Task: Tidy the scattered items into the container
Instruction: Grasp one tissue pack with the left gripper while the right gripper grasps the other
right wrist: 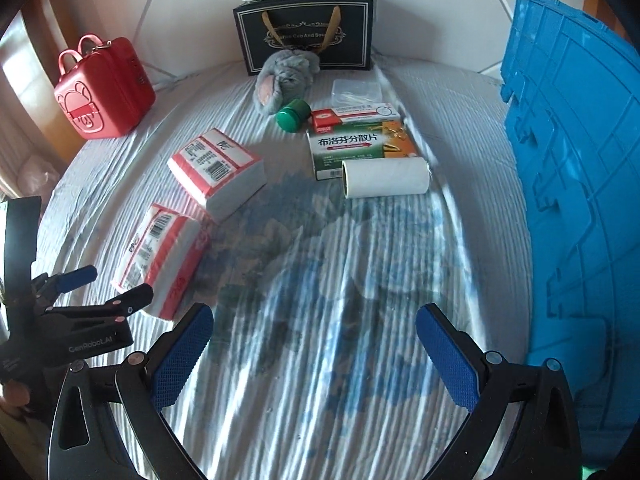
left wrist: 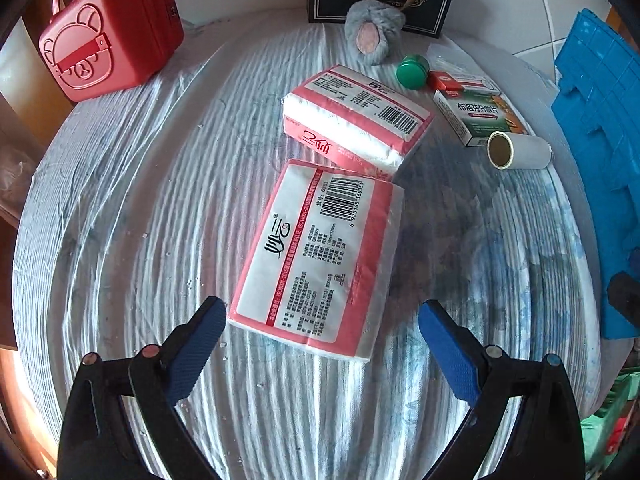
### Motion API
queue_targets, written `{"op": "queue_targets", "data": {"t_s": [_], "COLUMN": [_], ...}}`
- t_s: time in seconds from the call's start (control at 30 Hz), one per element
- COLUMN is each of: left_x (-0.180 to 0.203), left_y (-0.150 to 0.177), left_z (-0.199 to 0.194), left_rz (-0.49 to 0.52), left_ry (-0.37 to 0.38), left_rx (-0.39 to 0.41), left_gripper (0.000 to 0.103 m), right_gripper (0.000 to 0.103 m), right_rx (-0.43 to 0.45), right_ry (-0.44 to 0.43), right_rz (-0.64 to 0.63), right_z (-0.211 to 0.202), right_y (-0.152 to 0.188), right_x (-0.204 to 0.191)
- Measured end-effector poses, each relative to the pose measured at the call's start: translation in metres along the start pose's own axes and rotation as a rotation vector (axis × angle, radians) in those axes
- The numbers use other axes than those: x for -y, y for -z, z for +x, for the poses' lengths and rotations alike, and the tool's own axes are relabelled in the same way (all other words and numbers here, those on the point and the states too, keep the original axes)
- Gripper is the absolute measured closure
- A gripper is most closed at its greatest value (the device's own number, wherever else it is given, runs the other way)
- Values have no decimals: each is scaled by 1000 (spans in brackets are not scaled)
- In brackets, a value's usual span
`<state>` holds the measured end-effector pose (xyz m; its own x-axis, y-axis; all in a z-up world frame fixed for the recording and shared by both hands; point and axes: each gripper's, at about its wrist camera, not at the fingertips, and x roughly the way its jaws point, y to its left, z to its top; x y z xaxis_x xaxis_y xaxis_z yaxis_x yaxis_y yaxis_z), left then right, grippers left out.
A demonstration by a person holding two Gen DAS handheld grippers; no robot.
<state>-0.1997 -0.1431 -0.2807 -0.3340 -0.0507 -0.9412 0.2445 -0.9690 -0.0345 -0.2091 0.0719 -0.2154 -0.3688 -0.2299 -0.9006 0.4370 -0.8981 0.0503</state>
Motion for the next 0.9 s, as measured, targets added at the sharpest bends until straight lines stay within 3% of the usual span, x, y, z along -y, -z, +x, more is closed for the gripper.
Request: {"op": "queue_targets", "data": {"t_s": [0.2,0.3,0.37,0.47,0.7,0.9], "left_x": [1,-12,-23,-47,-78,-92], "left_y": [-15,-22,-30,-46,-72,-82], "left_z": [31,33,31,31,43,53], "left_rz": [-17,-66,-96,-151,-228,-250], "left_ry": [-45,-18,-66,-131,-133,-128], "left_rx": [-27,-19,1,24,31,50], "left_gripper": [4,11,12,12,12,12], "right_gripper": [0,0,0,0,0,0], "right_rx": [-32,-48,-54,-48,-59,-104], "right_ry": [-31,-44,-57,-86,-123,-138], "right_rz": [-52,-88,-121,-180,-349,-485], "right_z": [33,48,56,65,109,152], "right_y": [-25,-37,-47,-67,-118,-142], "right_x": [-2,-9,-18,-36,-89,-130]}}
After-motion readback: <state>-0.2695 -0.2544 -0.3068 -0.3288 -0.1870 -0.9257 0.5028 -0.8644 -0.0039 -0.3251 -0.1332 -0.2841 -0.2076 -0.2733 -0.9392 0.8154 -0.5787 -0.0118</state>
